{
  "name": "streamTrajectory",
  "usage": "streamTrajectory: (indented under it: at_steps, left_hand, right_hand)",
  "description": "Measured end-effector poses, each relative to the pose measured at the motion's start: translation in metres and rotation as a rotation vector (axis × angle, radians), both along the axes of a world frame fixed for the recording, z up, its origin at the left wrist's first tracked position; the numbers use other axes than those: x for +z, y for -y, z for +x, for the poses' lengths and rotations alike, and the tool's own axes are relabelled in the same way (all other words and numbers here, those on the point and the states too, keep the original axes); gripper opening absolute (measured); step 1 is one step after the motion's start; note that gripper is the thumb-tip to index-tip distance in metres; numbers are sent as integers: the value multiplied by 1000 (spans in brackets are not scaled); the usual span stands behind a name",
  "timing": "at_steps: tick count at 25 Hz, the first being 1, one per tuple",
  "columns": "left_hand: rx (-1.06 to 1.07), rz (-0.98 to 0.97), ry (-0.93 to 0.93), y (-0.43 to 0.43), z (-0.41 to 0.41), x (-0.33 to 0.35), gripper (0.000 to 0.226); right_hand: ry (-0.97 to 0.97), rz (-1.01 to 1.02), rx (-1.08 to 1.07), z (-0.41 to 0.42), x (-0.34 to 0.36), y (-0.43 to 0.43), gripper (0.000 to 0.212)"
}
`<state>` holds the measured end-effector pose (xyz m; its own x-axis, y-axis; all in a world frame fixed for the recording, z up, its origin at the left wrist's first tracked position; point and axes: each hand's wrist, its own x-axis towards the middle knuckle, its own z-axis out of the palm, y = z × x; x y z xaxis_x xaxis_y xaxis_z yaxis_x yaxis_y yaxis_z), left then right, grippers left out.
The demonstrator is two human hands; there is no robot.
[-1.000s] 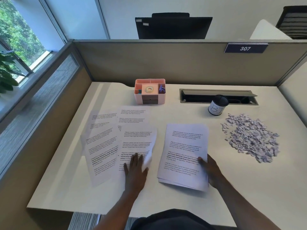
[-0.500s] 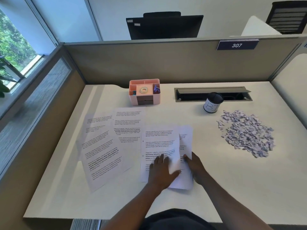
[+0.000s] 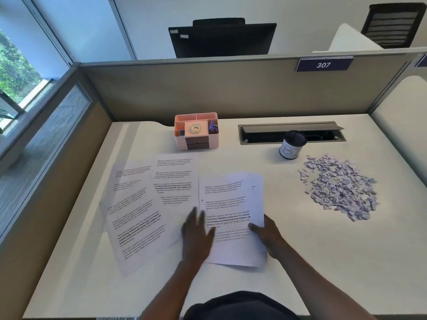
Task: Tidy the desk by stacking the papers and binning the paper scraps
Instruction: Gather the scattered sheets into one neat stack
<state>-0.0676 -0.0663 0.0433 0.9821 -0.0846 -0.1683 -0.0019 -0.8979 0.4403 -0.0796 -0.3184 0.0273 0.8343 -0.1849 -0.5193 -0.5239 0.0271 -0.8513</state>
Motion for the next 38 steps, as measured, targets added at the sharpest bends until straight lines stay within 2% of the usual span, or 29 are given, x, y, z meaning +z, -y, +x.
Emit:
streamTrajectory:
  at_steps: [1, 3, 6, 8, 10, 14, 16, 20, 29, 31, 33, 34, 35, 38]
  left_hand:
    - [125, 15, 3, -21, 3, -4, 83]
    - [325, 65, -125, -59, 3, -10, 97]
    - [403, 87, -213, -93, -6, -16, 110]
    - [404, 57, -183, -97, -12, -22, 102]
    - [412, 51, -120, -94, -15, -25, 85]
    - [447, -69, 91, -77, -15, -21, 51]
    - [398, -146, 135, -58, -17, -11, 49]
    - [145, -217, 124, -9, -24, 4, 53]
    - [-172, -175, -9, 53, -26, 18, 63]
    - [-202, -117, -51, 57, -26, 18, 78]
    - [-241, -65, -93, 59, -27, 17, 108]
    - [-259, -50, -108, 60, -27, 17, 114]
    - [-278, -49, -116, 61, -26, 18, 109]
    - [-268, -129, -109, 53, -14, 15, 63]
  right_hand:
    - [-6, 1, -9, 2, 1, 2, 43]
    - [-7, 37, -22, 7, 1, 4, 43]
    - [11, 73, -3, 13, -2, 3, 46]
    - [22, 57, 15, 15, -3, -1, 46]
    - [17, 27, 22, 14, 0, -4, 42]
    - [-1, 20, 14, 13, 2, -7, 39]
    - [-6, 27, 11, 12, 2, -10, 39]
    - [-14, 42, 15, 11, 7, -17, 39]
    - [10, 121, 118, 13, 22, -22, 43]
    - [-44, 144, 67, 19, 24, -27, 43]
    - [-121, 218, -27, 25, 24, -30, 42]
    - [-145, 242, -45, 26, 24, -32, 41]
    - [-132, 244, -22, 27, 23, -32, 38]
    - [-30, 70, 96, 25, 18, -33, 32]
